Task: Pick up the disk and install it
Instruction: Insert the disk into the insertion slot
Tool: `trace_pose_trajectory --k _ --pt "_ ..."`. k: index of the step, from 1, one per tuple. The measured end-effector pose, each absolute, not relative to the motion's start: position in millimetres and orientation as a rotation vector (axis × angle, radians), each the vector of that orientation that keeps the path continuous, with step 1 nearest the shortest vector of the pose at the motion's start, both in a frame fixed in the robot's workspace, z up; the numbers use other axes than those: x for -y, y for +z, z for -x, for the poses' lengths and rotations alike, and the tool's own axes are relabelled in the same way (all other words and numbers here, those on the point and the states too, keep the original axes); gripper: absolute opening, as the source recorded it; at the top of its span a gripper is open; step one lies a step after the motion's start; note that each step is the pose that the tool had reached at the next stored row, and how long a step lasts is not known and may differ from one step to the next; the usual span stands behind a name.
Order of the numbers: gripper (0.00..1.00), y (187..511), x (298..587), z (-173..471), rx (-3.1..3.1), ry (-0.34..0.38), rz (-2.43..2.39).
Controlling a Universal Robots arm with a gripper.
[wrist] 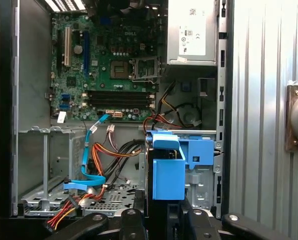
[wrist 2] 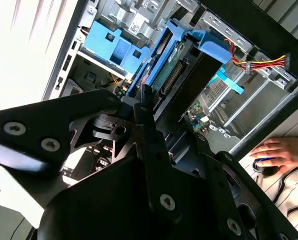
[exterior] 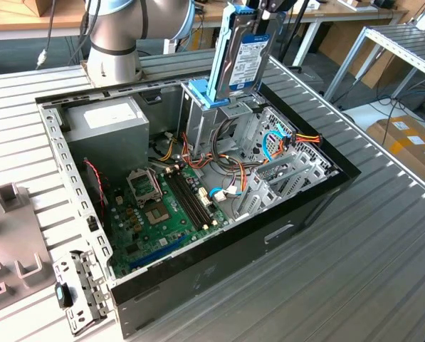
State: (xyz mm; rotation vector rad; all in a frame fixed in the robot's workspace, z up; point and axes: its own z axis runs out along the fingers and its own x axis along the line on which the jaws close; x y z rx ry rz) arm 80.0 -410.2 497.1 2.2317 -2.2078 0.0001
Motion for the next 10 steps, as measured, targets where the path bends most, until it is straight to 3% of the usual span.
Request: trace_pose_trajectory --k 10 --pt "0.35 497.0 427.7 -80.0 2.208 0.0 -2.232"
